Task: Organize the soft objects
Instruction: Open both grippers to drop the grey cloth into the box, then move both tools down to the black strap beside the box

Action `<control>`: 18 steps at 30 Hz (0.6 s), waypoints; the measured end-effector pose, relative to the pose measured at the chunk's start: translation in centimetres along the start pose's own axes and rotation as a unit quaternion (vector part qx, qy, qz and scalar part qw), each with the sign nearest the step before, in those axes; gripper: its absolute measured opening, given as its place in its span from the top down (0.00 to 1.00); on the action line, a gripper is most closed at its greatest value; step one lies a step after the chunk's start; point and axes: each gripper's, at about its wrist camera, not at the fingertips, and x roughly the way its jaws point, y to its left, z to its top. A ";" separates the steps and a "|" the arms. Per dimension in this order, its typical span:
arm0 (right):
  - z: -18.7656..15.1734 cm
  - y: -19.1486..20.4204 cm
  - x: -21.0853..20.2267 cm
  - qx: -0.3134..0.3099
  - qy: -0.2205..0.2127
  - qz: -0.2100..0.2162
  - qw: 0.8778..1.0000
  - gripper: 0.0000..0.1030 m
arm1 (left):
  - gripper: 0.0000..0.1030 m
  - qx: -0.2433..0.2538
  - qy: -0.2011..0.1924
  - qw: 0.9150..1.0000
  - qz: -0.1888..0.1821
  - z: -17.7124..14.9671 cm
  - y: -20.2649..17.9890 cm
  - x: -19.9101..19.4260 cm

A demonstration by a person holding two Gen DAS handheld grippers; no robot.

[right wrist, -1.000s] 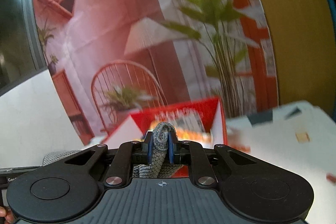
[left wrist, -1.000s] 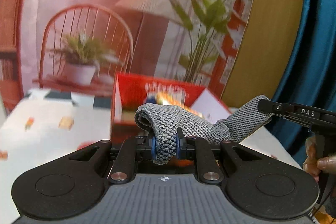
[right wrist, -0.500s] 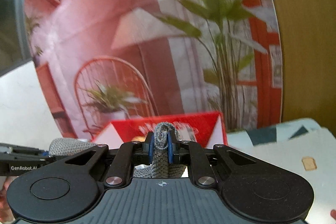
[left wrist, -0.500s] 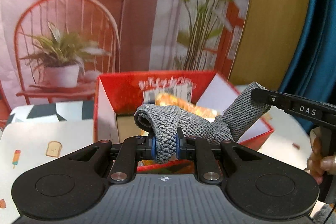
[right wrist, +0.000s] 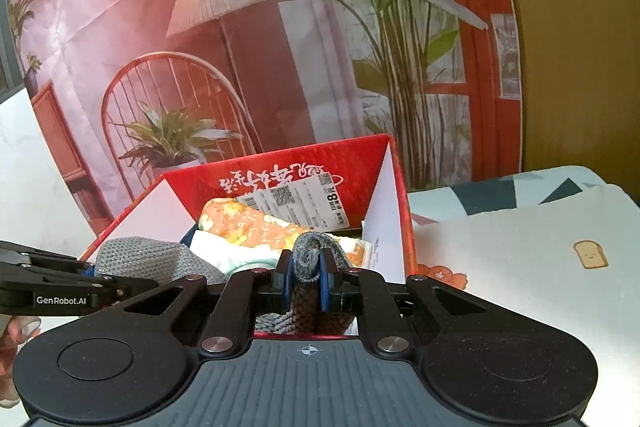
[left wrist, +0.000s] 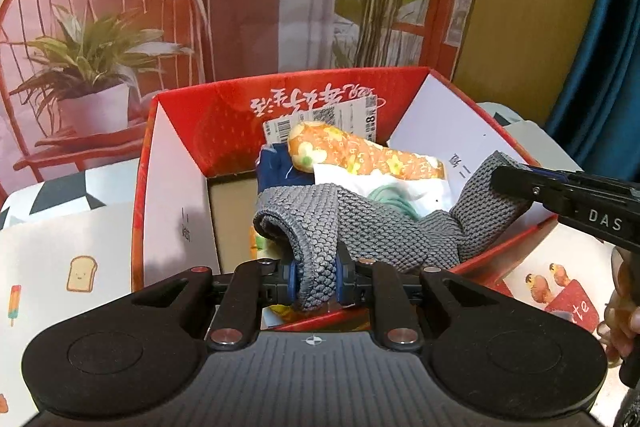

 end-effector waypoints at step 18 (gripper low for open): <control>-3.6 2.1 -7.2 -0.066 -0.084 -0.002 0.994 0.44 | 0.37 -0.053 -0.081 0.995 -0.013 -5.4 1.5 -8.1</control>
